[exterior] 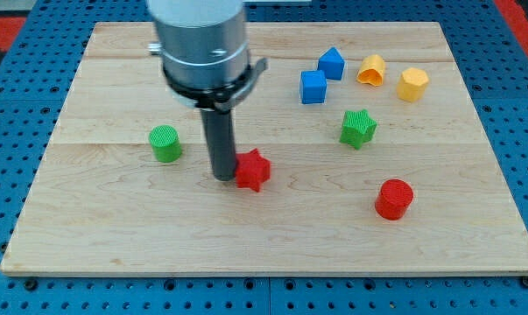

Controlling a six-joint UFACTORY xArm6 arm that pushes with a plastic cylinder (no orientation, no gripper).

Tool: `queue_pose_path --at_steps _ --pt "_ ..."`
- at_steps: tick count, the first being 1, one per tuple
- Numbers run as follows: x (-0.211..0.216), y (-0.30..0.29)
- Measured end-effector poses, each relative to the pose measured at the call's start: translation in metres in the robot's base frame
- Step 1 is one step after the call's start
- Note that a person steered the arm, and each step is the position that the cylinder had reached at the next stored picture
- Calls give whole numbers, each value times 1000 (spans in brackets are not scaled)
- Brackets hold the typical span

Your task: Move slightly red star diagonally towards green star

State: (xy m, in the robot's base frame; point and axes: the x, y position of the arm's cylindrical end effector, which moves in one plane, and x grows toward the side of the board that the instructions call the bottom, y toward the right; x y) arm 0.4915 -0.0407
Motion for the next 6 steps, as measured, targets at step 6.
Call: queue_pose_path --at_steps 6 --pt "45 230"
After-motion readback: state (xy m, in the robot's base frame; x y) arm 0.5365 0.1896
